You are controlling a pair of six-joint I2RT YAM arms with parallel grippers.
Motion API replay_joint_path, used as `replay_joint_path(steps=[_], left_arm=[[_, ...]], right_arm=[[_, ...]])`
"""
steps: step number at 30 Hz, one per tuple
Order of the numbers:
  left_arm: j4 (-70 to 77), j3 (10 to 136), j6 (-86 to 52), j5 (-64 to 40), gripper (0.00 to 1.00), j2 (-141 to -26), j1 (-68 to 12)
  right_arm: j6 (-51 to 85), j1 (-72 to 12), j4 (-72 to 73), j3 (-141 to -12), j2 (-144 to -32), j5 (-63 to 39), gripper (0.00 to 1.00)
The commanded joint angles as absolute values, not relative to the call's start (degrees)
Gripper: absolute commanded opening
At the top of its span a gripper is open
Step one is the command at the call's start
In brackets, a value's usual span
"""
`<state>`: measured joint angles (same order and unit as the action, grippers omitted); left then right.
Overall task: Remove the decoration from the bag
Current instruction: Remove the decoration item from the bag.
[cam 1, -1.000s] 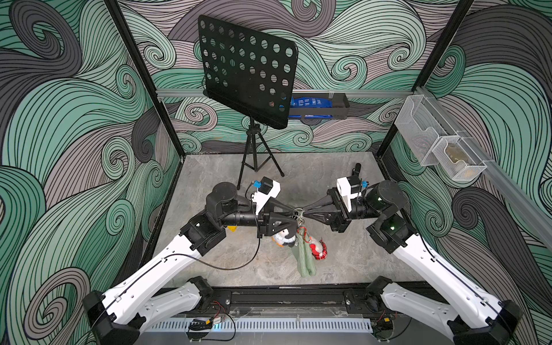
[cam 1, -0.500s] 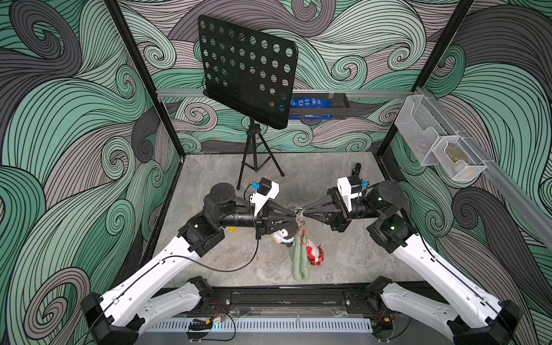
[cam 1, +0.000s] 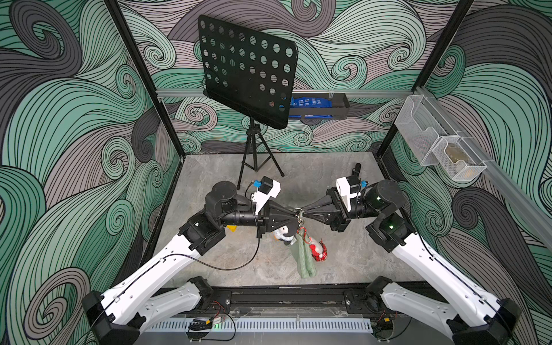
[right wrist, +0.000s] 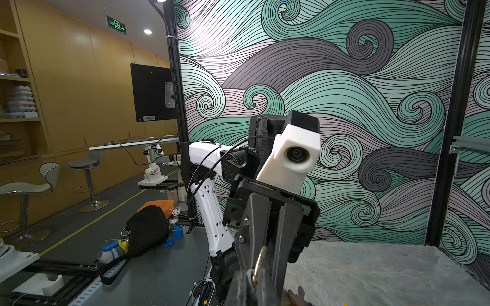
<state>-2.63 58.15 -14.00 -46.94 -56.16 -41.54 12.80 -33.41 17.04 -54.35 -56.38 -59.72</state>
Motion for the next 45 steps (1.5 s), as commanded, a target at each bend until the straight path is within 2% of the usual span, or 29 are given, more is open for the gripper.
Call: replay_joint_path(steps=[1,17,28,36,45], left_arm=[[-2.5,60.2,-14.7,-43.0,0.05,-57.0,-41.3],[-4.0,60.0,-11.1,-37.3,0.06,-55.6,-41.3],[-12.4,62.4,-0.2,-30.3,0.06,-55.2,-41.3],[-15.6,63.7,5.6,-26.6,0.06,-55.8,-41.3],[-15.2,63.2,10.8,-21.4,0.08,-56.0,-41.3]], right_arm=[[12.9,-33.8,19.3,-54.6,-56.0,-63.8,0.0],[11.5,-34.5,12.7,-56.8,-59.4,-55.4,0.0],[10.0,-35.7,7.8,-58.8,-61.9,-51.9,0.0],[14.2,-36.3,9.3,-59.9,-65.4,-56.2,0.0],[24.4,-36.2,19.1,-58.4,-67.7,-61.9,0.0]])
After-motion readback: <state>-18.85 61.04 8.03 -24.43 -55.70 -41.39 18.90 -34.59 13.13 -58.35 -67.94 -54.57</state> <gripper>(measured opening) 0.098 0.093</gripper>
